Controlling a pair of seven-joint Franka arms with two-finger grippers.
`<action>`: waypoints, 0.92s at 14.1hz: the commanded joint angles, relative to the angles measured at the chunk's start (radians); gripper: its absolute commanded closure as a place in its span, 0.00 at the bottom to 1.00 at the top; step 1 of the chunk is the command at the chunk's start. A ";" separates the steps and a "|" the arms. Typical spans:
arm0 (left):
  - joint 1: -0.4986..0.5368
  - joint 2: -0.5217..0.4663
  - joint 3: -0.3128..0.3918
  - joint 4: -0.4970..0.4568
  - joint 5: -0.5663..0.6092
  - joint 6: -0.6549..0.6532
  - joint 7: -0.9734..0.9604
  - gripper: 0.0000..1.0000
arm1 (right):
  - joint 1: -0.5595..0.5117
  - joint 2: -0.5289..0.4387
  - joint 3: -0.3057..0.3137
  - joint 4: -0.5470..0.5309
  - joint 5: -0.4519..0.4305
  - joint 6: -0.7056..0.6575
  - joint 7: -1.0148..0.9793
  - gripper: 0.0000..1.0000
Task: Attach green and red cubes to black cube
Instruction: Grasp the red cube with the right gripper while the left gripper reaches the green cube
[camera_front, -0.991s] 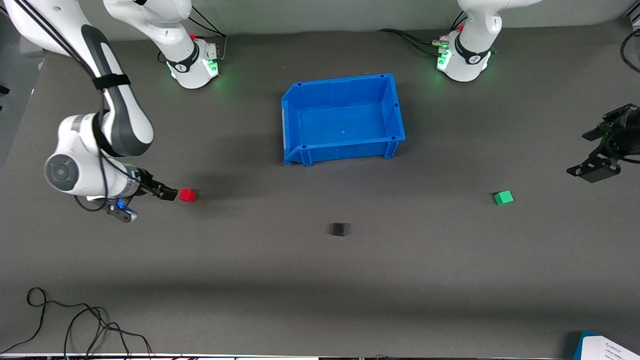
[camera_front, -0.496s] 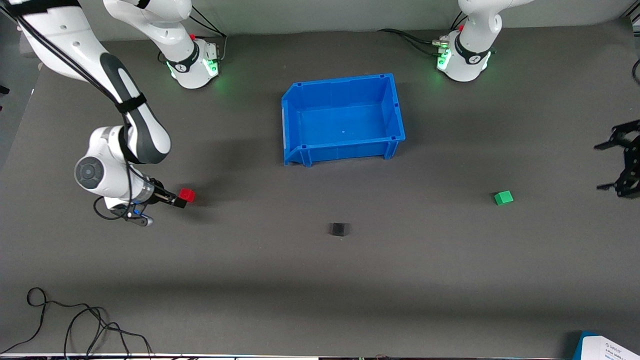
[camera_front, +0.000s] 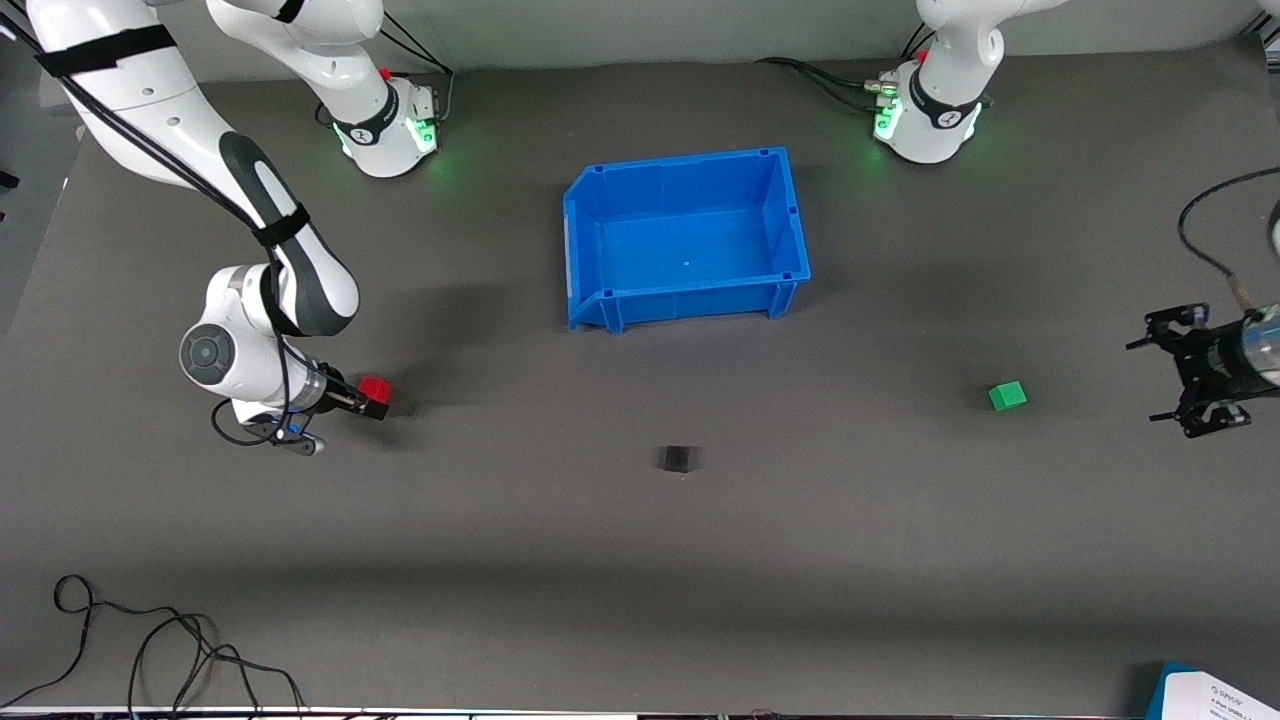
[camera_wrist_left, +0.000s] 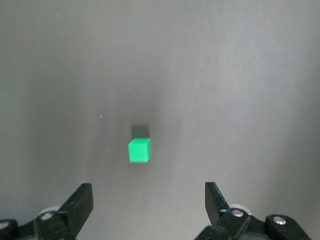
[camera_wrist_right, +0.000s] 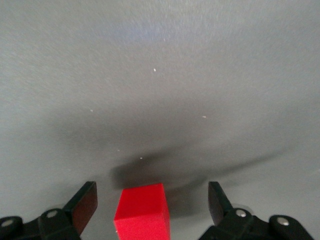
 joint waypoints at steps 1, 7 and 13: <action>-0.009 -0.004 0.002 -0.104 0.058 0.085 -0.116 0.01 | 0.007 0.020 -0.002 0.007 -0.019 0.004 0.002 0.07; -0.023 0.035 -0.001 -0.169 0.060 0.128 -0.199 0.02 | 0.014 0.020 -0.002 0.007 -0.014 -0.002 0.012 0.65; -0.034 0.052 -0.001 -0.335 0.060 0.372 -0.210 0.02 | 0.016 0.002 0.007 0.068 0.038 -0.138 0.157 0.84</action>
